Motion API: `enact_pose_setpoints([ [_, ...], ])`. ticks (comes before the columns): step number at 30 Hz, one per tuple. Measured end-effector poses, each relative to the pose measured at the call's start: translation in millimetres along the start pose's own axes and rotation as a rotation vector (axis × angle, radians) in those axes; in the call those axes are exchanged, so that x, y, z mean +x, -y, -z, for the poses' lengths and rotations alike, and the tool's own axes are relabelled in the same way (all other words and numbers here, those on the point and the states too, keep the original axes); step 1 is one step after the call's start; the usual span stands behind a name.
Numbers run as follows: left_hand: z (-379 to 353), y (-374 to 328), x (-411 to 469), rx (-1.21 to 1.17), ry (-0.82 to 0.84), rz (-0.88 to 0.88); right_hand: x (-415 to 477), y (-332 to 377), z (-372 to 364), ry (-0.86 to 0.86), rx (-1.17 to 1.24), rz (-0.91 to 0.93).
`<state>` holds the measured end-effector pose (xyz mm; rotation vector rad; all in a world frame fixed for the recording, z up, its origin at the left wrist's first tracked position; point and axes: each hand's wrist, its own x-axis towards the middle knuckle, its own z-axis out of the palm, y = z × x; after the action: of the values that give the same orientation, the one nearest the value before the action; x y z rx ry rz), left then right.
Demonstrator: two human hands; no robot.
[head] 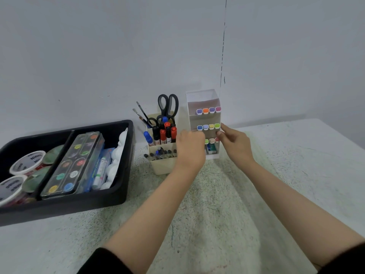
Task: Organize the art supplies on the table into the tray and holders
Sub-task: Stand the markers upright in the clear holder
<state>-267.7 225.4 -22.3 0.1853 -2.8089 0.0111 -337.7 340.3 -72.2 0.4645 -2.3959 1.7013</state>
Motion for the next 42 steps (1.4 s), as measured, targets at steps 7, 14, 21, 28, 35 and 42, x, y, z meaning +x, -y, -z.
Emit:
enact_pose_setpoints([
  [7, -19, 7, 2, -0.244, -0.064, 0.075, 3, 1, 1, -0.004, -0.020, 0.003],
  [14, -40, 6, 0, -0.508, -0.140, 0.185, 2, 1, 3, 0.004, -0.036, 0.014],
  [21, -54, 1, -6, -0.690, -0.270, 0.238, 4, -1, 4, 0.021, -0.009, 0.022],
  [28, -64, 3, -15, -0.833, -0.352, 0.226, -4, -7, -7, -0.118, 0.060, 0.141],
  [35, -64, 1, -15, -0.907, -0.379, 0.236, -5, -16, -10, -0.152, -0.053, 0.292],
  [42, -68, 4, -12, -0.892, -0.334, 0.205, -1, -19, -7, -0.156, -0.121, 0.306],
])
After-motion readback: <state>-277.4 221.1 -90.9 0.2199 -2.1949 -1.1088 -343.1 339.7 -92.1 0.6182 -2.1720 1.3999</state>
